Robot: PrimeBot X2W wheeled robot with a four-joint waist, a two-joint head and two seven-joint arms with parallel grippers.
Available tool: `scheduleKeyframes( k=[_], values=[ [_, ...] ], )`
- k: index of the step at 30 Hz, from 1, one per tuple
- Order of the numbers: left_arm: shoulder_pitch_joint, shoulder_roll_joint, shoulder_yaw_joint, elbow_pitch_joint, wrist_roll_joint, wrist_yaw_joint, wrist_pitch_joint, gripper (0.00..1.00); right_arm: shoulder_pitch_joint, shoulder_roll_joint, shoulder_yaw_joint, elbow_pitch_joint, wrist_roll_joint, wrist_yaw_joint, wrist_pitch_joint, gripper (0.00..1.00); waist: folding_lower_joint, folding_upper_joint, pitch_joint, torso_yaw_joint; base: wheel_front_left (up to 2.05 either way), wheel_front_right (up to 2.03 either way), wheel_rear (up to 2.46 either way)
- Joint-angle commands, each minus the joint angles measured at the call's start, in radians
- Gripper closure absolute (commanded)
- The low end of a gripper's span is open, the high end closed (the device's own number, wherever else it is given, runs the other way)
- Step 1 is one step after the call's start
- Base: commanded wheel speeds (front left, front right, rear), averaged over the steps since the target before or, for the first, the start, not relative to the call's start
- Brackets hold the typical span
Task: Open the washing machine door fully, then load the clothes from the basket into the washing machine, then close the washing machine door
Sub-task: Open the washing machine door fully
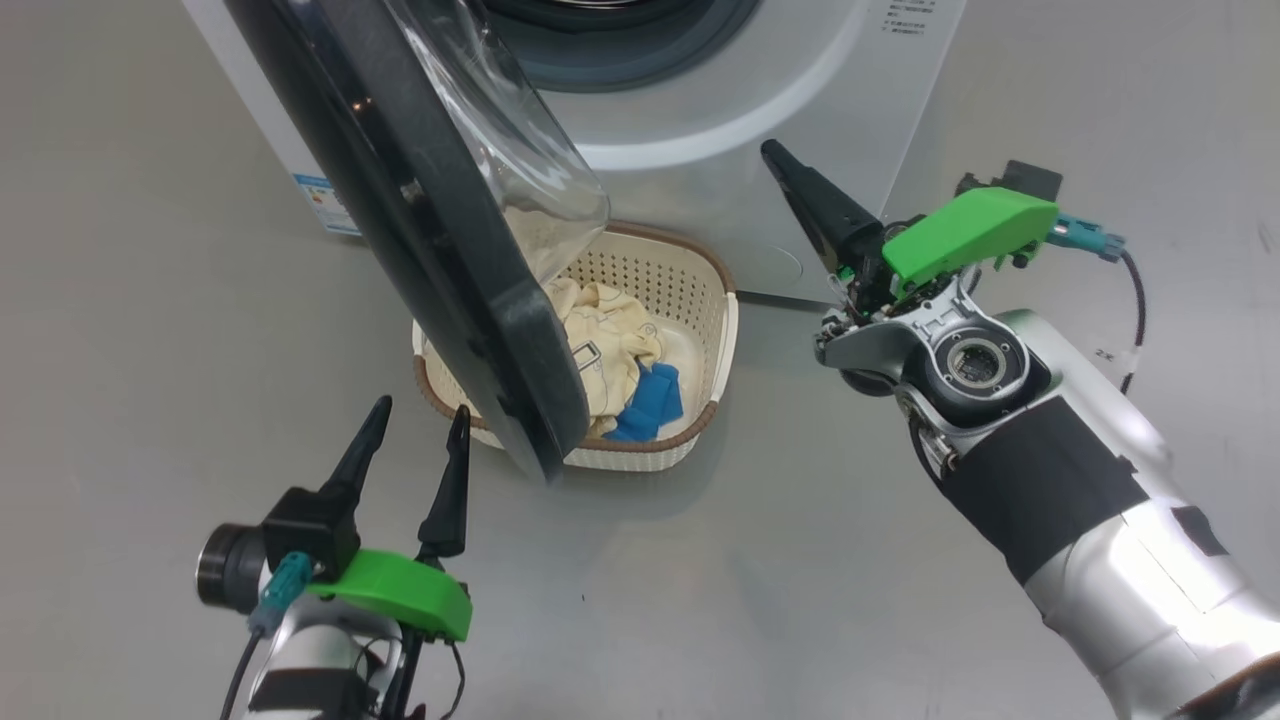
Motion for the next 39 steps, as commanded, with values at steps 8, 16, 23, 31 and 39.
scheduleKeyframes(
  k=[8, 16, 23, 31, 39],
  values=[
    [0.016, 0.024, 0.051, -0.023, 0.002, 0.008, -0.011, 0.00, 0.050, -0.079, -0.019, -0.053, -0.245, 0.000, -0.232, 0.00, 0.0000, 0.0000, -0.027, -0.018, 0.00, 0.00, 0.00],
    [0.034, 0.030, 0.059, -0.021, 0.003, 0.009, -0.011, 0.00, 0.079, -0.157, -0.044, 0.009, -0.561, 0.000, -0.327, 0.00, 0.0000, 0.0000, -0.054, -0.048, 0.00, 0.00, 0.00],
    [0.047, 0.037, 0.065, -0.022, 0.003, 0.011, -0.011, 0.00, 0.163, -0.144, -0.268, -0.005, -0.963, 0.000, -0.328, 0.00, 0.0000, 0.0000, -0.069, -0.071, 0.00, 0.00, 0.00],
    [0.065, 0.046, 0.071, -0.022, 0.001, 0.014, -0.011, 0.00, 0.338, -0.086, -0.493, -0.112, -1.348, 0.000, -0.328, 0.00, 0.0000, 0.0000, -0.092, -0.096, 0.00, 0.00, 0.00],
    [0.074, 0.048, 0.072, -0.024, -0.004, 0.018, -0.011, 0.00, 0.508, -0.026, -0.618, -0.234, -1.626, 0.000, -0.317, 0.00, 0.0000, 0.0000, -0.103, -0.116, 0.00, 0.00, 0.00]
  ],
)
